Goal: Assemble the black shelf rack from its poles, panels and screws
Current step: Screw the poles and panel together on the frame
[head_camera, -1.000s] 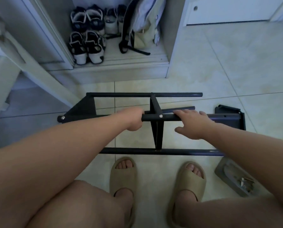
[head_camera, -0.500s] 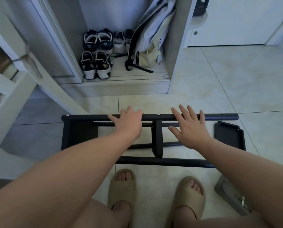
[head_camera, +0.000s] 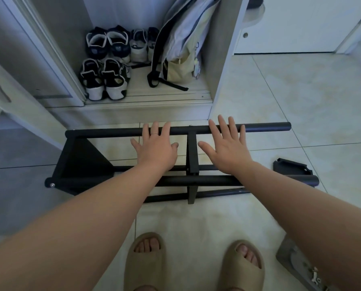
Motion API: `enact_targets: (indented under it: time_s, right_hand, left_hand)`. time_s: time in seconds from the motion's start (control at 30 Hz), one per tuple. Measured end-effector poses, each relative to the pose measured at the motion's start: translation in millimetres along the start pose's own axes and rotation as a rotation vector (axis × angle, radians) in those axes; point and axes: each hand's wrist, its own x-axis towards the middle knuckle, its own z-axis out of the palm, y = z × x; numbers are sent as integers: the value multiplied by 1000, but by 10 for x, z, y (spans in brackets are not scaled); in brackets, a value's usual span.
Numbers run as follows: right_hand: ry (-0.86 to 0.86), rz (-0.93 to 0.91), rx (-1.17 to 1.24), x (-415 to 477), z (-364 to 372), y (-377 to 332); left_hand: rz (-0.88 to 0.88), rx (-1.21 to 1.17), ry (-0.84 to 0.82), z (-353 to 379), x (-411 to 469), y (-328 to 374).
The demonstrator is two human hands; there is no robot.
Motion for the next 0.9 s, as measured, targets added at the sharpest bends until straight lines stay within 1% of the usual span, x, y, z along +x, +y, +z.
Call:
enact_targets:
  time_s: [0.17,0.3,0.43,0.53,0.6,0.7,0.8,0.9]
  right_hand:
    - [-52,-1,45,54,-107,23]
    - [-71,-28,62,-214,-199,1]
    - [-123,-100,59,-536,-234,-27]
    - [-188,-110,62,-714,-223,-7]
    - [-234,-117,42,-788,-228,12]
    - [-256,-119,34,-812,-245,9]
    - [-267,-132,48,-806,-260,3]
    - [-248,-191,-1,-771,-259,27]
  left_hand:
    - [14,23,-55,-52,1,-24]
    - [25,23,-97,-147,-145,17]
    - [27,-38,-77,-227,-334,88]
    - [-35,-236,-197,-228,-399,141]
    - [-21,-303,-302,-196,-429,178]
    - [-5,-381,-427,-161,-426,268]
    - [-67,-505,-487,-168,-330,348]
    - [-130,-565,-516,-175,-224,366]
